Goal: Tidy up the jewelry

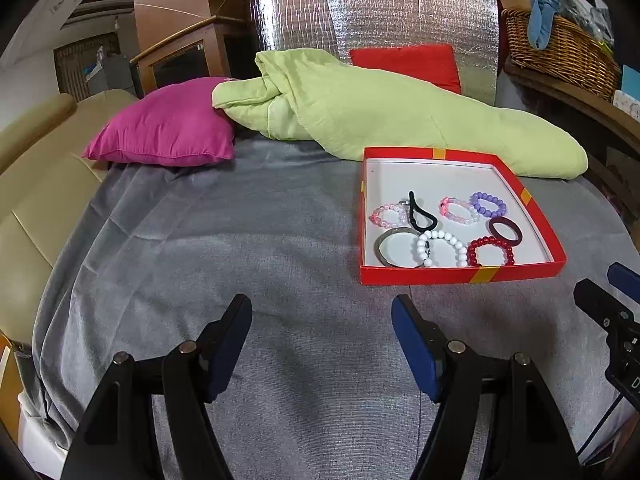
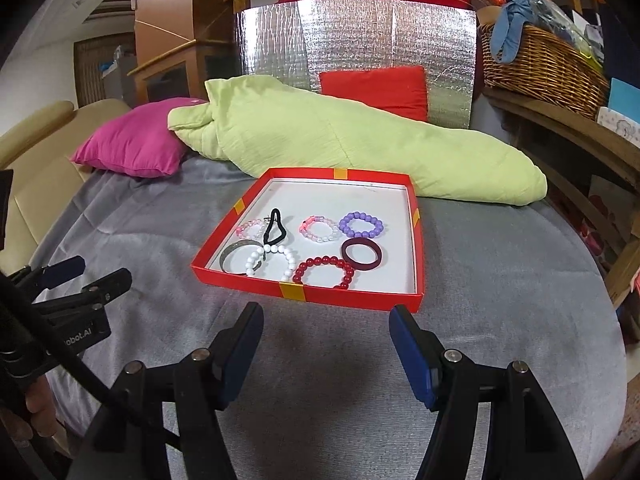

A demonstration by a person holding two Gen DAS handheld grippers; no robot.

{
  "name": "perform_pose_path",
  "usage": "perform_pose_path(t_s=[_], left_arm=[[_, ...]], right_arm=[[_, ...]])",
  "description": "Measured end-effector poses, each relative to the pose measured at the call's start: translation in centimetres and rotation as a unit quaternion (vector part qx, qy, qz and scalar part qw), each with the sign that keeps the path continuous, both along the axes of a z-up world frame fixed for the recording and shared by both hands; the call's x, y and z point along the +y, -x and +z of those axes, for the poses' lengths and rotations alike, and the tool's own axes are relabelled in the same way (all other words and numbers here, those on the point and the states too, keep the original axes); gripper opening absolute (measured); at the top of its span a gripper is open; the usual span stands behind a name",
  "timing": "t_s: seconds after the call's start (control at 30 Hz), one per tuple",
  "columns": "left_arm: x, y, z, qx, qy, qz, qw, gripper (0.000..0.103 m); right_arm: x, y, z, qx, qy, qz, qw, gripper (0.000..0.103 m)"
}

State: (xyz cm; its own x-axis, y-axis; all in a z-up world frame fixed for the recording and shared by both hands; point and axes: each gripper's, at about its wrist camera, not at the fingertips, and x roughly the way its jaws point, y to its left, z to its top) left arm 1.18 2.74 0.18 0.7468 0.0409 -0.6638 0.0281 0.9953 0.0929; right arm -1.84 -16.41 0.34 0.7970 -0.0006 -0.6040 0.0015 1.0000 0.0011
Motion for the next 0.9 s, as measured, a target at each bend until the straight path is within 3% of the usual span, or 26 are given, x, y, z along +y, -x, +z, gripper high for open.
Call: perform_pose_path(t_s=[0.9], left_arm=[[0.5,0.2,0.4,-0.004,0.006,0.001,1.0000,0.073]], right_arm=[[-0.8,-0.5,-0.3,0.006,-0.012,-0.011,1.000,0.069]])
